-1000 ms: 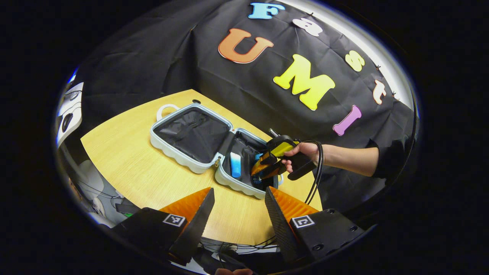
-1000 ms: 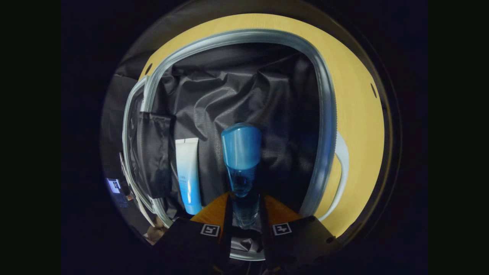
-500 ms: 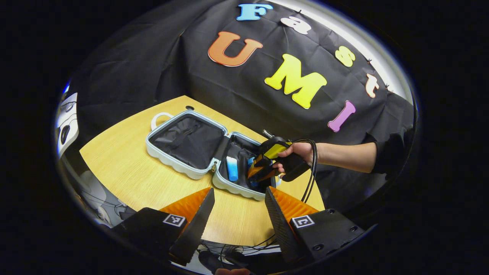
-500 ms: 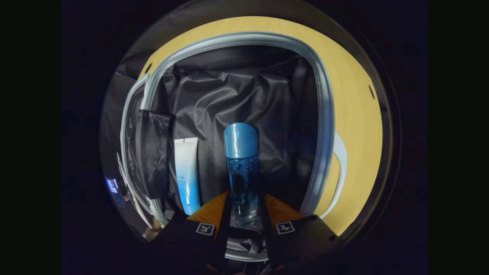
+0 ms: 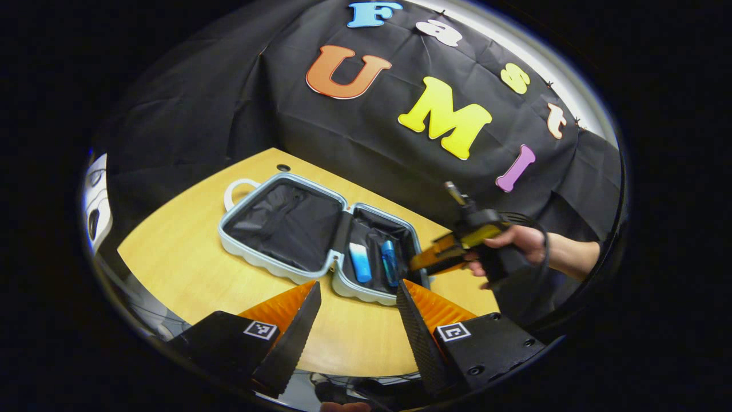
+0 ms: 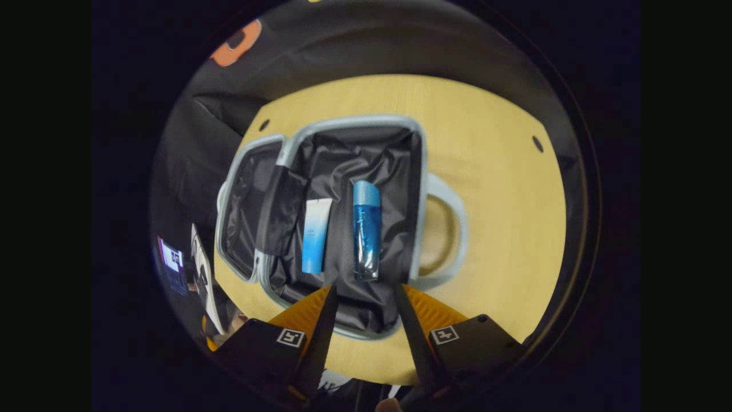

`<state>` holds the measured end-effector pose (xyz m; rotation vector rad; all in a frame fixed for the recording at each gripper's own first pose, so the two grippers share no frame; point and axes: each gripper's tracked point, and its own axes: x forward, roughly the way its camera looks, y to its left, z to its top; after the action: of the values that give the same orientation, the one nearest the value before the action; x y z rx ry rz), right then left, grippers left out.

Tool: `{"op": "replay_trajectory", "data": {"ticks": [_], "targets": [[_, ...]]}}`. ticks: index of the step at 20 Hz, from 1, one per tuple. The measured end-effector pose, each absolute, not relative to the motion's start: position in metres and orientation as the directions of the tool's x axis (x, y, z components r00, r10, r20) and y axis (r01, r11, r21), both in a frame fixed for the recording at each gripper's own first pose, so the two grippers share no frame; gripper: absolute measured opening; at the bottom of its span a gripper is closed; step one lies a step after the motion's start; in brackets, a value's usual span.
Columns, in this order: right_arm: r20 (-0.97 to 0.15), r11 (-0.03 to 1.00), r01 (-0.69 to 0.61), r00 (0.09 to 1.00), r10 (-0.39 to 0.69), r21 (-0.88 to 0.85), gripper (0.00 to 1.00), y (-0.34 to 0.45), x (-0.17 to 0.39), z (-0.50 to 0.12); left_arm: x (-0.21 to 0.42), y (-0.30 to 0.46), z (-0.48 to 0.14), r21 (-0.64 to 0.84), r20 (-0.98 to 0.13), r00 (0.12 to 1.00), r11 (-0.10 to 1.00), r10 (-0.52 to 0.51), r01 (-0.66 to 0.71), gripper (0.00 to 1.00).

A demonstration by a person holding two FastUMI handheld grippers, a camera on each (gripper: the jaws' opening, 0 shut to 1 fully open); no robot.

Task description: First open the suitcase, pack the skin care products into it, and then close the suitcase.

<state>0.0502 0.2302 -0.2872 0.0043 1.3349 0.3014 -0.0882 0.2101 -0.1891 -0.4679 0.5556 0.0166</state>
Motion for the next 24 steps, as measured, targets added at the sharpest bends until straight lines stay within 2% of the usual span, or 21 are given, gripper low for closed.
{"op": "replay_trajectory", "data": {"ticks": [2, 5, 7, 10, 15, 19, 24], "targets": [[-0.898, 0.951, -0.281, 0.375, 0.232, 0.128, 0.62, 0.202, 0.045, -0.25, -0.067, 0.248, -0.201, -0.34, -0.503, 0.863, 0.929, -0.049, -0.146, 0.86], [-0.755, 0.952, -0.292, 0.605, 0.255, 0.087, 0.62, 0.161, 0.034, -0.187, -0.04, 0.295, -0.223, -0.295, -0.504, 0.863, 0.946, -0.033, -0.137, 0.86], [-0.671, 0.957, -0.278, 0.696, 0.257, 0.077, 0.6, 0.138, 0.018, -0.159, -0.017, 0.338, -0.236, -0.31, -0.508, 0.862, 0.932, 0.004, -0.187, 0.86], [-0.569, 0.965, -0.259, 0.788, 0.237, 0.043, 0.63, 0.113, 0.009, -0.126, 0.022, 0.407, -0.263, -0.316, -0.535, 0.842, 0.905, 0.077, -0.284, 0.86], [-0.486, 0.973, -0.228, 0.847, 0.214, 0.031, 0.62, 0.094, 0.006, -0.084, 0.073, 0.477, -0.319, -0.308, -0.633, 0.766, 0.873, 0.109, -0.378, 0.86], [-0.5, 0.983, -0.183, 0.85, 0.165, 0.013, 0.62, 0.084, 0.011, -0.081, 0.099, 0.493, -0.361, -0.343, -0.713, 0.699, 0.843, 0.055, -0.415, 0.86], [-0.524, 0.99, -0.143, 0.843, 0.125, 0.007, 0.62, 0.072, 0.017, -0.082, 0.109, 0.505, -0.4, -0.241, -0.8, 0.596, 0.871, 0.071, -0.427, 0.84]]}}
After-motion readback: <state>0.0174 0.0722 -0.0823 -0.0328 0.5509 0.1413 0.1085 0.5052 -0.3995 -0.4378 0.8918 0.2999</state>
